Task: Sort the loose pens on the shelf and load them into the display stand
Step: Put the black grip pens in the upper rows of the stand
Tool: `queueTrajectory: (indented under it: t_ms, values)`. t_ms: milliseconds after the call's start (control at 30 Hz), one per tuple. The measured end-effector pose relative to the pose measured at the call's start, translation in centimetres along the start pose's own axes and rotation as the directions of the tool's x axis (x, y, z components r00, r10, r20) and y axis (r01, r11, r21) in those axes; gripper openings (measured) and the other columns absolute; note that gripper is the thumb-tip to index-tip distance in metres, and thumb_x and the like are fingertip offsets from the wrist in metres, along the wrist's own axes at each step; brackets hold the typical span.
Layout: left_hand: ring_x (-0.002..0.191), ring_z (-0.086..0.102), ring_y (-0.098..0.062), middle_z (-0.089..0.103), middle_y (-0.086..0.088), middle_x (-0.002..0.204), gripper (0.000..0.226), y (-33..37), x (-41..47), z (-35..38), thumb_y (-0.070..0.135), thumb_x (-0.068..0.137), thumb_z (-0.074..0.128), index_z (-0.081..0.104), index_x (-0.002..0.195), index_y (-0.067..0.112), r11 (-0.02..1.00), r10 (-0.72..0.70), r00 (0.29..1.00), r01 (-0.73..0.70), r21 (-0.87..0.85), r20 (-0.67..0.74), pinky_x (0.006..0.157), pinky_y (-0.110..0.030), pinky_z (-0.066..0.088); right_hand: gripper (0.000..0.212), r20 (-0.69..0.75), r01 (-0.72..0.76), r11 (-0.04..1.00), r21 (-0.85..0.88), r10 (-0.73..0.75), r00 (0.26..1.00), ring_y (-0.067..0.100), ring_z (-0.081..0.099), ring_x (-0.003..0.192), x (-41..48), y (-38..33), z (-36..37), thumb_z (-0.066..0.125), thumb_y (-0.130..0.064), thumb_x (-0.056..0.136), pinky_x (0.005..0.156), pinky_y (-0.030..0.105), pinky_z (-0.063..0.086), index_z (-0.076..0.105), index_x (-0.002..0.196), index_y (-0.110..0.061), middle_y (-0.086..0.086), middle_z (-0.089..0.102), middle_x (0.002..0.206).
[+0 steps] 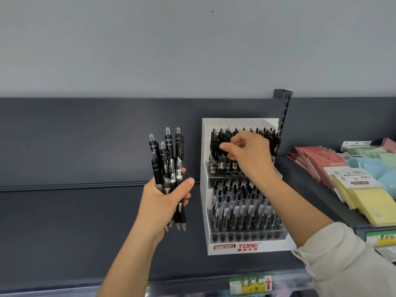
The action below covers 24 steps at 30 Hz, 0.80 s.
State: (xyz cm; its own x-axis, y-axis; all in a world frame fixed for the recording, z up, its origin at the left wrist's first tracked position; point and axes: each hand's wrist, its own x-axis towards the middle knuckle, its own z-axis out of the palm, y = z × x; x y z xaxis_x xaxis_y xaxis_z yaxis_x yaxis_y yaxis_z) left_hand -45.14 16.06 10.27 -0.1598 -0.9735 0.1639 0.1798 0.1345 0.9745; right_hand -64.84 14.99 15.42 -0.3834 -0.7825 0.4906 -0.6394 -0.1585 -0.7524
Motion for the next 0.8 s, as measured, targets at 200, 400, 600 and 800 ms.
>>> queueTrajectory:
  t_ms: [200,400,600,800]
  values:
    - [0.064,0.067,-0.01,0.068,0.004,0.064,0.025,0.3,0.3,0.7,0.013,0.08,0.072,0.063,0.104,0.011,0.999,-0.013,1.0,0.013,-0.039,0.007,0.055,-0.019,0.051,0.019,0.058,-0.01,0.999,-0.053,0.013,0.998,0.008,0.066,0.059,-0.2,0.6,0.1,0.074,-0.029,0.079,0.073,0.036,0.058,0.062,0.076,-0.015,0.0,0.067,0.07]
    - [0.071,0.071,-0.012,0.072,0.003,0.069,0.024,1.0,0.6,2.0,0.014,0.081,0.071,0.062,0.102,0.007,1.0,0.003,0.997,-0.004,0.007,0.074,0.057,-0.019,0.054,0.023,-0.056,-0.012,0.997,-0.082,0.007,0.998,0.008,0.059,0.066,-0.7,0.2,-0.8,0.071,-0.041,0.079,0.065,0.021,0.048,0.06,0.078,-0.02,-0.007,0.06,0.071]
    - [0.066,0.069,-0.014,0.074,-0.009,0.087,0.032,2.0,0.5,3.3,0.015,0.08,0.07,0.059,0.108,0.004,1.0,0.004,0.991,-0.005,0.011,0.135,0.056,-0.022,0.053,0.021,0.224,0.008,0.993,0.119,-0.035,0.974,0.003,0.057,0.058,-2.8,-2.4,-1.1,0.055,-0.039,0.09,0.057,0.019,0.047,0.065,0.087,-0.021,-0.004,0.068,0.079]
    - [0.07,0.071,-0.016,0.075,-0.003,0.085,0.025,2.1,0.5,4.1,0.014,0.083,0.067,0.064,0.106,0.005,1.0,-0.01,0.978,0.006,0.023,0.208,0.057,-0.021,0.055,0.008,0.382,-0.207,0.899,0.386,0.049,0.923,0.007,0.062,0.069,-3.2,-2.2,-1.1,0.06,-0.019,0.09,0.071,0.023,0.056,0.065,0.094,-0.015,-0.002,0.064,0.076]
